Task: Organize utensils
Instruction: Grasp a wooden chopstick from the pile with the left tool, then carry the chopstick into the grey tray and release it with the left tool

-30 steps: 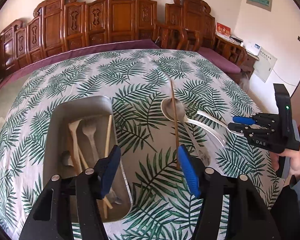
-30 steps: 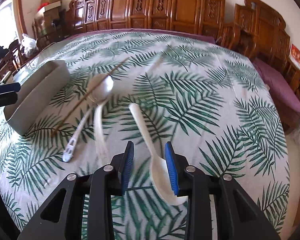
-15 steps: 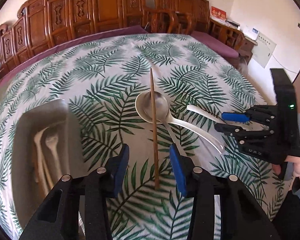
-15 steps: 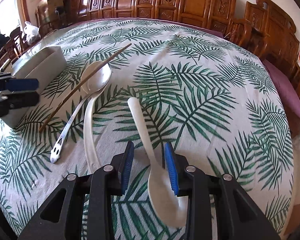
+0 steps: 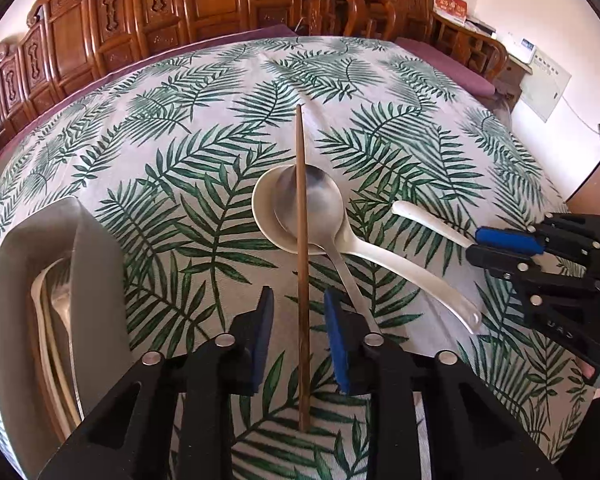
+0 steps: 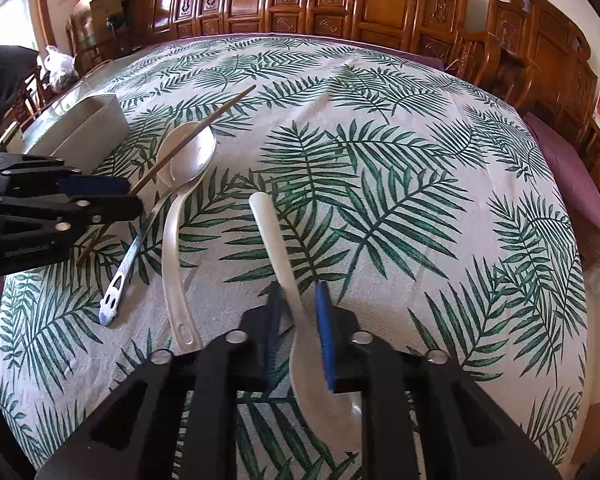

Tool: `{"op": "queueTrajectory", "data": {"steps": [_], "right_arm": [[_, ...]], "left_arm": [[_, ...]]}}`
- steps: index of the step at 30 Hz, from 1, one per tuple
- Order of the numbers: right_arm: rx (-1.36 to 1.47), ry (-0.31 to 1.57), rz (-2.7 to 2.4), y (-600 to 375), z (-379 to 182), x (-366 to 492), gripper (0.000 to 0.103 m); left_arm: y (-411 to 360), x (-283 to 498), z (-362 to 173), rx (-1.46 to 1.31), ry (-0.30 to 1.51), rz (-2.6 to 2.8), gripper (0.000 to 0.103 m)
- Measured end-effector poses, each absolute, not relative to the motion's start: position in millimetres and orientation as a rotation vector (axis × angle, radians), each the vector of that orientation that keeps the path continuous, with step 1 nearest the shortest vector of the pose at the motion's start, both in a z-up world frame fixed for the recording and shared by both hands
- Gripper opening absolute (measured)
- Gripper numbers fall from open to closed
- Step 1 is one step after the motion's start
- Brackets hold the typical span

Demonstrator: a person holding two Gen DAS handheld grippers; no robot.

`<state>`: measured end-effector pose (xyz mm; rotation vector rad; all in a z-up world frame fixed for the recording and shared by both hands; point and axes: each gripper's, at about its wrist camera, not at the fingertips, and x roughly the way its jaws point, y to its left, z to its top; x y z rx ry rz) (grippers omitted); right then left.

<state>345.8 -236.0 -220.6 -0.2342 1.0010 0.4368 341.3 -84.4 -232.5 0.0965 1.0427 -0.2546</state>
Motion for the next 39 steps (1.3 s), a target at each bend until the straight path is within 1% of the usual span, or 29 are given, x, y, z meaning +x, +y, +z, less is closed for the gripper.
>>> {"op": "queueTrajectory", "data": {"steps": [2, 4, 10, 26, 39], "right_arm": [[-0.245, 0.999, 0.438, -233.2, -220.5, 344.9, 0.009], [-0.255, 0.998, 0.435, -231.0, -220.3, 344.4, 0.008], [-0.235, 1.0, 0.422, -231.1, -218.7, 344.6, 0.008], [-0.168, 0.891, 0.462, -211.4, -177.8, 317.2, 0.008], [-0.156, 0.842, 0.489, -194.6, -159.3, 298.6, 0.008]], "left_arm": [[-84.5, 343.7, -235.0, 0.094, 1.049, -0.252, 0.01], [-83.6, 343.5, -236.0, 0.088, 1.05, -0.249, 0.004], [-77.7, 331.1, -225.1, 0.081, 1.018, -0.25, 0.004], [-58.6, 300.7, -174.0, 0.11, 0.93, -0.254, 0.004], [-18.2, 280.5, -156.9, 0.127, 0.912, -0.209, 0.004]]}}
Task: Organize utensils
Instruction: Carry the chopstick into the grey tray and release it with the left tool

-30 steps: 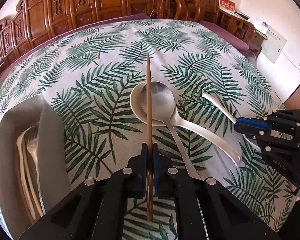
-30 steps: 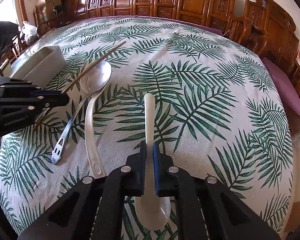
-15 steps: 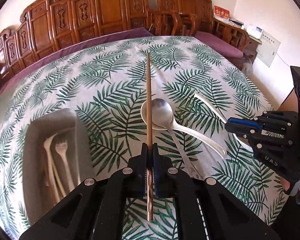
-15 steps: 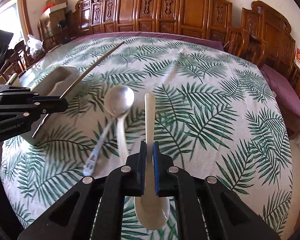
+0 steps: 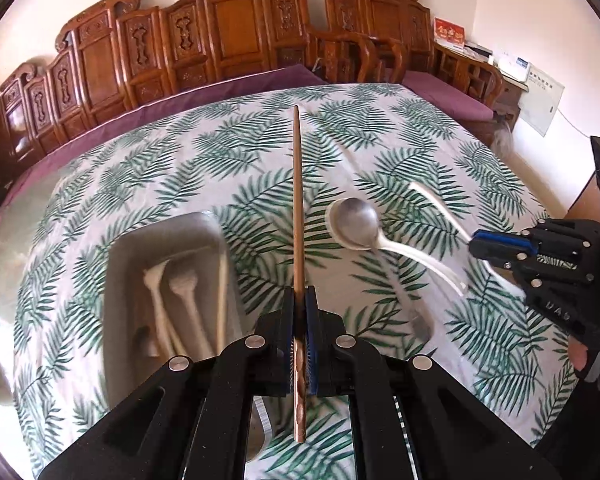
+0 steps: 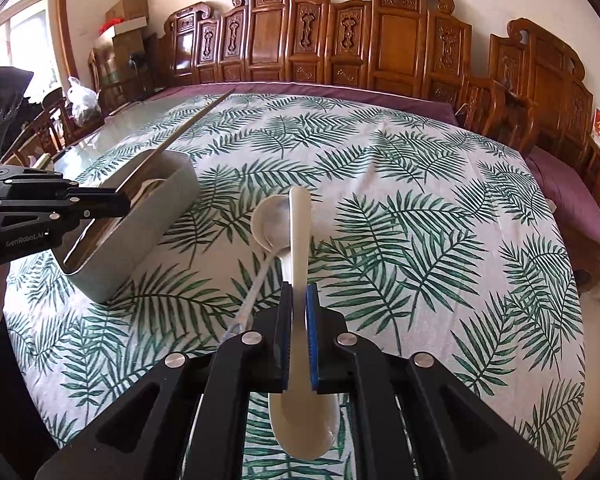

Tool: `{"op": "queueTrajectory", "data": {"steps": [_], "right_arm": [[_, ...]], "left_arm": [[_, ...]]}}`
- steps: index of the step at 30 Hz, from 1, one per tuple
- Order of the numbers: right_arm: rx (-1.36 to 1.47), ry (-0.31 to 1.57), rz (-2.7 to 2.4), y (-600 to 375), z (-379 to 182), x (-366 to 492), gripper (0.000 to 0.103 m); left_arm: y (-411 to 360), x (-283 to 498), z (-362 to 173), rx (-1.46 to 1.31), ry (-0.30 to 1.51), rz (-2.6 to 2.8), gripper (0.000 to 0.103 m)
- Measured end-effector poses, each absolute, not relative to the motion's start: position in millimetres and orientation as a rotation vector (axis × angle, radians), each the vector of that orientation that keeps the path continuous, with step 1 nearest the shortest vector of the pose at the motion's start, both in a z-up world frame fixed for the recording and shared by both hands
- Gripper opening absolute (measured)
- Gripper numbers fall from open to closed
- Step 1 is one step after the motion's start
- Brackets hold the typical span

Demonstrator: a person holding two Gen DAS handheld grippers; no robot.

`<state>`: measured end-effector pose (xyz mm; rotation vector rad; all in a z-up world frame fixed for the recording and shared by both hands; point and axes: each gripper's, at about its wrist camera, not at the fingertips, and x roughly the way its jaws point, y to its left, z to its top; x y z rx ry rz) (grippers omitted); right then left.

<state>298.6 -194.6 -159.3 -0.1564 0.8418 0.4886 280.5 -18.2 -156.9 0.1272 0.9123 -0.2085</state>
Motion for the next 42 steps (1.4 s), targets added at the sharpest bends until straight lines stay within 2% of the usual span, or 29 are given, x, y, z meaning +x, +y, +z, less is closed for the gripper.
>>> {"op": "queueTrajectory", "data": {"steps": [20, 31, 42], "right_arm": [[-0.188, 0.818, 0.529, -168.5, -153.6, 286.2, 0.008], [-0.206, 0.836, 0.526, -162.7, -161.3, 287.7, 0.008], [-0.202, 0.839, 0.532, -155.6, -160.7, 284.7, 0.008]], "left_arm": [[58.1, 278.4, -176.9, 0.093, 0.964, -0.114, 0.004], [69.3, 281.0, -209.5, 0.086, 1.021, -0.106, 0.004], [72.6, 280.2, -214.0, 0.061, 1.02, -0.112, 0.004]]}}
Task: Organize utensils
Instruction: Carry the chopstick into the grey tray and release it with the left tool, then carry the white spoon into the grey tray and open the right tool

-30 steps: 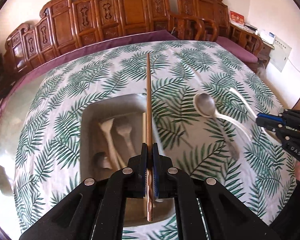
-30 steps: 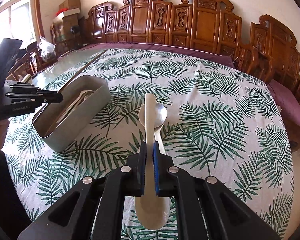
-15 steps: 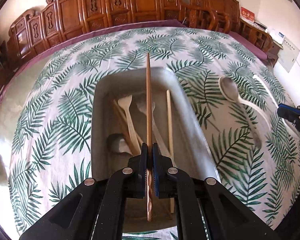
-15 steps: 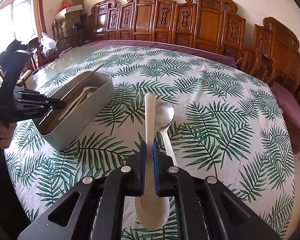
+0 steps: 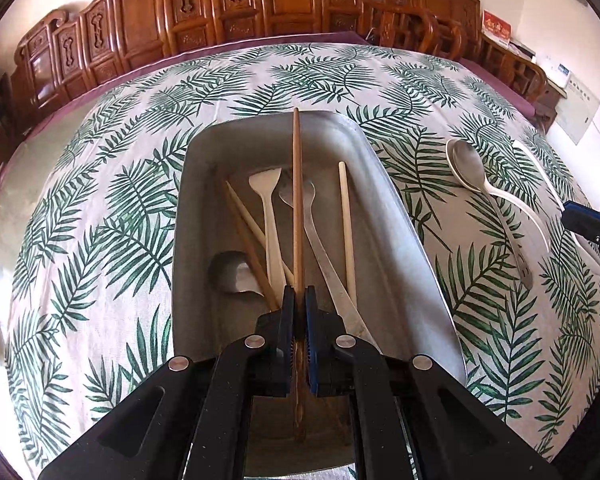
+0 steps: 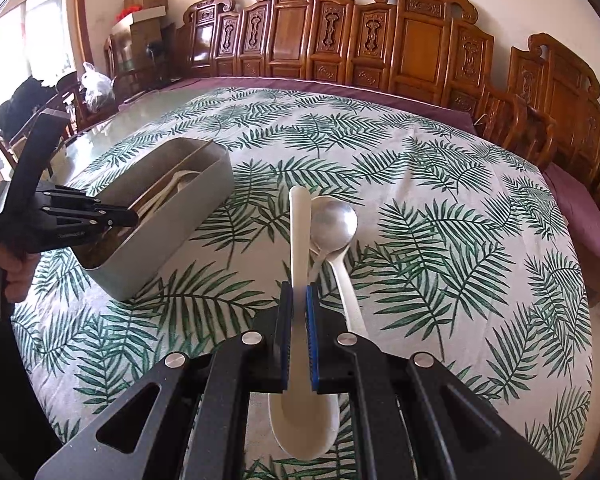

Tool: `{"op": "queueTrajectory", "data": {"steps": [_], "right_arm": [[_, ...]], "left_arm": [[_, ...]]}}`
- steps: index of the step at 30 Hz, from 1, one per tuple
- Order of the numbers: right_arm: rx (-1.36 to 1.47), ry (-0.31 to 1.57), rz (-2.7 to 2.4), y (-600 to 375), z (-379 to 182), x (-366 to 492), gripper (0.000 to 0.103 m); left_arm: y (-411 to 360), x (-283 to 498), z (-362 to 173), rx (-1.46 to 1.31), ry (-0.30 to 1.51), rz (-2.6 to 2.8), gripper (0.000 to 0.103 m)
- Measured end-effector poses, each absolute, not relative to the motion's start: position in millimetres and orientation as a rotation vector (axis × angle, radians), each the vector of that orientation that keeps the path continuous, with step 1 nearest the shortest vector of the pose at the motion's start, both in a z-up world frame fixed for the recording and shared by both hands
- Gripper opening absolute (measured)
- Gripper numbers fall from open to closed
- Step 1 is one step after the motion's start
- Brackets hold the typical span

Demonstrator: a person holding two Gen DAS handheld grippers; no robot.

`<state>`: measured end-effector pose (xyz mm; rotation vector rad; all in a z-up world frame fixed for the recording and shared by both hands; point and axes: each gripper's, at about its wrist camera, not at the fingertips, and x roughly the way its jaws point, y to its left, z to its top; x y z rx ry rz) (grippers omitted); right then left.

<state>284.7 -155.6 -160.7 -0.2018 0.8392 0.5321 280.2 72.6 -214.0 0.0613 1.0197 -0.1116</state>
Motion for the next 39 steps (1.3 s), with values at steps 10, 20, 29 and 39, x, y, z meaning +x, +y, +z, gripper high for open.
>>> {"op": "queueTrajectory", "data": {"steps": [10, 20, 29, 39], "right_arm": [[-0.2, 0.827, 0.57, -131.1, -153.2, 274.0, 0.008], [-0.154, 0.831, 0.621, -99.6, -140.8, 268.8, 0.008], [-0.098, 0.821, 0.669, -58.7, -124.8, 276.6, 0.008], [-0.097, 0.816, 0.695, -14.3, -118.7, 289.7, 0.008]], "left_arm": [[76.4, 271.8, -202.7, 0.043, 0.981, -0.114, 0.005], [94.1, 267.6, -176.2, 0.001, 0.889, -0.086, 0.018], [117.2, 265.2, -159.8, -0.047, 0.825, -0.04, 0.059], [147.5, 266.3, -149.1, -0.089, 0.776, 0.056, 0.091]]}}
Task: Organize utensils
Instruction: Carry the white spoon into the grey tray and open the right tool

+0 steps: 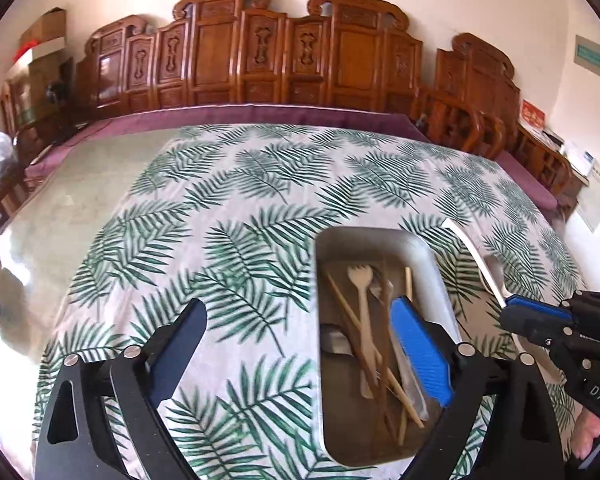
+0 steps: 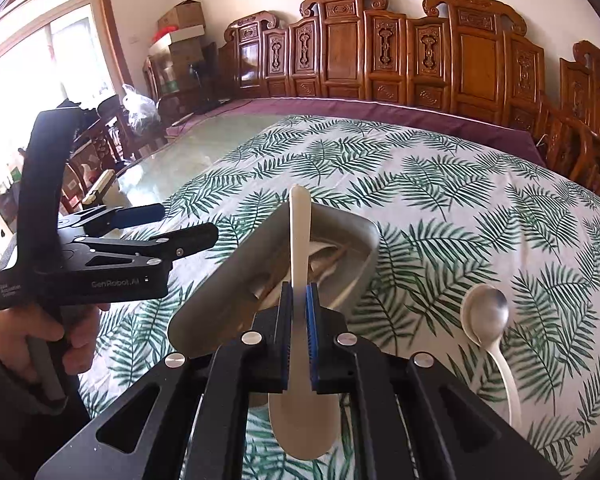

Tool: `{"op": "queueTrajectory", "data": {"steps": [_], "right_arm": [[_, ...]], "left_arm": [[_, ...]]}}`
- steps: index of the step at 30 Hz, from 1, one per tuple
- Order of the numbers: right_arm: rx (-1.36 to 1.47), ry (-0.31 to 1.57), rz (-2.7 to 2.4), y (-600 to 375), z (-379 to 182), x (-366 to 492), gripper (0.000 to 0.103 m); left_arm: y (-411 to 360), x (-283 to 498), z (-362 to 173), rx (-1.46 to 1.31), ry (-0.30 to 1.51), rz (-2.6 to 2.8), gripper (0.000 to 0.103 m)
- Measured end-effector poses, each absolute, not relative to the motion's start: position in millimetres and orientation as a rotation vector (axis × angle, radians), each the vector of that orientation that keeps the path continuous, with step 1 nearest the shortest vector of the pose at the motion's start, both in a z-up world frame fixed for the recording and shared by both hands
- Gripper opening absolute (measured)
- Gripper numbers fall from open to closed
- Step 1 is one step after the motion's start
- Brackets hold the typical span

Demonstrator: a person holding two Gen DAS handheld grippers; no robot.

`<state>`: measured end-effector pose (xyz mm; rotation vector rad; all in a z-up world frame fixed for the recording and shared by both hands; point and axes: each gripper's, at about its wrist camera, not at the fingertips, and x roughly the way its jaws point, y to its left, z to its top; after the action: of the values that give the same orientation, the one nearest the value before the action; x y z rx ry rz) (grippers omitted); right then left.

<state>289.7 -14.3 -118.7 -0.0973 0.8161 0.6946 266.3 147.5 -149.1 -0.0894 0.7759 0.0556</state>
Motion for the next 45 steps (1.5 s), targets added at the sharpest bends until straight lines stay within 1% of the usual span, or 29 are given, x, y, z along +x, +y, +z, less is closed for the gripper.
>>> {"op": "queueTrajectory", "data": {"steps": [15, 22, 32, 39, 45], "right_arm": [[-0.028, 0.885, 0.674, 20.5, -147.9, 325.6, 0.008], [0.037, 0.932, 0.704, 32.1, -164.3, 318.6, 0.008], [0.04, 0.965, 0.709, 42.5, -181.1, 315.3, 0.009], [0.037, 0.91, 0.738, 24.8, -167.5, 310.1, 0.01], [-0.044, 0.827, 0.722, -24.8, -140.4, 300.5, 0.01]], "left_arm": [[168.9, 264.7, -140.8, -0.127, 0.746, 0.099, 0.092], [177.2, 264.8, -139.7, -0.147, 0.746, 0.114, 0.092], [177.6, 264.3, -140.1, -0.144, 0.744, 0.12, 0.092], [175.6, 263.5, -140.7, -0.139, 0.742, 0.114, 0.092], [168.6, 260.8, -140.5, -0.134, 0.738, 0.1, 0.092]]}}
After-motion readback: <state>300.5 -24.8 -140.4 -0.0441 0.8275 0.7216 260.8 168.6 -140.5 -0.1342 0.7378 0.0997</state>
